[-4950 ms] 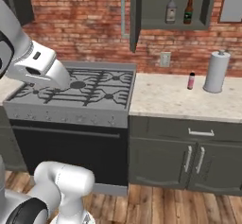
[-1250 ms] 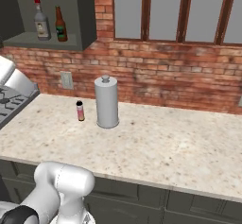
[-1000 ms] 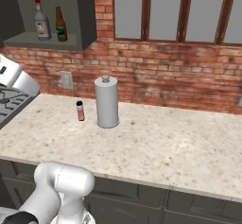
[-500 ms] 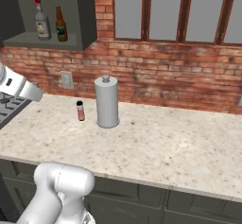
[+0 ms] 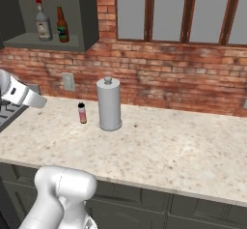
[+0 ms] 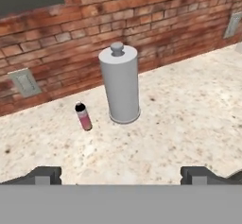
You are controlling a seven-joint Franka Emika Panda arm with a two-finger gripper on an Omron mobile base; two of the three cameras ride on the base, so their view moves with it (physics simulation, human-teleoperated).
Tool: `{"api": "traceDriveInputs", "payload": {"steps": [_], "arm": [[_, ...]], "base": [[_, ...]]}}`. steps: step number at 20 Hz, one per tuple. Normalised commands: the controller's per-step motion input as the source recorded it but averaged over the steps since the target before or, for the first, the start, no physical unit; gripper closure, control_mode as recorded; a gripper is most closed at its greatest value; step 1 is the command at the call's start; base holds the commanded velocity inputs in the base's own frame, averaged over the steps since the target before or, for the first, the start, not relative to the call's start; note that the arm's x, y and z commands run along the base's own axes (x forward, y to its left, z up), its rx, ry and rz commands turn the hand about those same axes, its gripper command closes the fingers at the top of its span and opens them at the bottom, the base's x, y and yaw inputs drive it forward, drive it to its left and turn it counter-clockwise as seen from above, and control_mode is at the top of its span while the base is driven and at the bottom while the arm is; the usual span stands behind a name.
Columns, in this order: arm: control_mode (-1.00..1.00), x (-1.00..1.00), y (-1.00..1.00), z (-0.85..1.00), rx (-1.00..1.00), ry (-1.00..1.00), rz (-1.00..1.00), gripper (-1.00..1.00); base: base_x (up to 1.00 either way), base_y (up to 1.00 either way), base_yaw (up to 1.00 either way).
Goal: Sort all alcoholic drinks to one cabinet, and non-alcoholic drinks to the other.
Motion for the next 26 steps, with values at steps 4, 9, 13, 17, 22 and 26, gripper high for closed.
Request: {"api": "traceDriveInputs", "payload": {"steps": [4, 9, 13, 17, 22, 26], "arm": [[-1.0, 0.08, 0.38, -0.16, -0.01, 0.0, -0.19, -1.0], [-1.0, 0.21, 0.19, -0.16, -0.01, 0.0, -0.19, -1.0], [-1.0, 0.38, 0.02, -0.25, 0.0, 0.0, -0.09, -1.0], [-1.0, 0.34, 0.0, -0.35, 0.0, -0.07, 0.0, -1.0], [-1.0, 0.27, 0.0, -0.42, 0.0, -0.09, 0.0, -1.0], [-1.0, 0.25, 0.0, -0.37, 0.0, -0.08, 0.0, -1.0]], "base": [[0.0, 0.0, 0.0], [0.0, 0.0, 0.0], [0.0, 0.0, 0.0], [0.0, 0.0, 0.0], [0.0, 0.0, 0.0], [0.0, 0.0, 0.0]]}}
